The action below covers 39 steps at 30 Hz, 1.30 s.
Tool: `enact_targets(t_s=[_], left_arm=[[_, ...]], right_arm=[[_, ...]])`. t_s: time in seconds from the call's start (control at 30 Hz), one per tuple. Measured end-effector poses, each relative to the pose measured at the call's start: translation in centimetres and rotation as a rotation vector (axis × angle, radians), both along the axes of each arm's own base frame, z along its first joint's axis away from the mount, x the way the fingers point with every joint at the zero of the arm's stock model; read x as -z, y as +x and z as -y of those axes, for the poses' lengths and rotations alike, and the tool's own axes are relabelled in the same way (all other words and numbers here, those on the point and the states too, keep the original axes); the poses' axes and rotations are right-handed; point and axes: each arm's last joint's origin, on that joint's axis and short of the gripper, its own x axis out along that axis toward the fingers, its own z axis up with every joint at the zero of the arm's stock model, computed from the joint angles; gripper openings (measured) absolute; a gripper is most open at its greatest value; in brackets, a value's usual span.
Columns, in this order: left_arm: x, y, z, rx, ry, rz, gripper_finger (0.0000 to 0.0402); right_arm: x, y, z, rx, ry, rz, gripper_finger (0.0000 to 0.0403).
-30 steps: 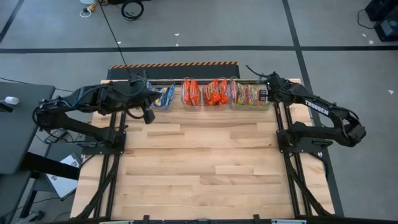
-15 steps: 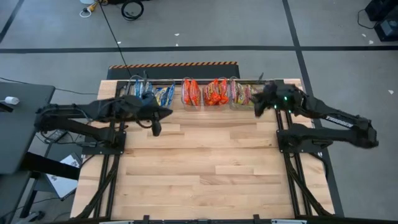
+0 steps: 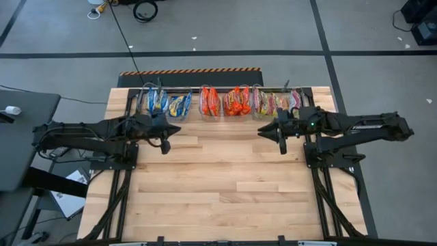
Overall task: Sort Maruchan noodles
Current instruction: Return to Home Position
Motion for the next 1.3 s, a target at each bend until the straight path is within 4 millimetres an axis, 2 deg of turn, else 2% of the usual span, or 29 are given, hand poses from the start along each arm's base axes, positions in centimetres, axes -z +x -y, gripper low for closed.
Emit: enact_targets(t_s=[0.1, 0.27, 0.37, 0.5, 0.67, 0.77, 1.17, 1.3], left_arm=[[0.4, 0.2, 0.0, -0.020, -0.034, 0.003, 0.0009], [0.3, 0.8, -0.2, -0.047, 0.044, 0.012, 0.0009], [0.6, -0.3, -0.1, -0.037, 0.042, -0.032, 0.0009], [1.0, -2.4, 0.2, -0.024, 0.049, 0.096, 0.0009], [2.1, -4.4, 0.9, 0.067, 0.096, 0.329, 0.0009], [3.3, -5.2, 0.9, 0.062, 0.093, 0.323, 0.0009], [5.1, -6.4, 1.1, 0.128, 0.109, 0.381, 0.0009], [6.2, -6.5, 1.4, 0.210, 0.078, 0.406, 0.0009]], right_arm=[[0.2, 0.3, -0.1, -0.002, -0.004, -0.008, 0.0087], [0.0, 1.0, 0.2, 0.033, -0.209, 0.018, 0.0086], [-0.2, 0.7, 0.0, -0.041, -0.269, 0.028, 0.0087], [-0.4, 0.1, -0.3, -0.123, -0.293, 0.087, 0.0087], [2.2, -0.5, -0.3, -0.069, -0.298, 0.170, 0.0087], [4.2, -0.9, -0.3, -0.064, -0.263, 0.193, 0.0087], [9.3, -4.8, -0.4, -0.079, -0.145, 0.265, 0.0086], [11.1, -5.7, -0.5, -0.074, -0.125, 0.278, 0.0087]])
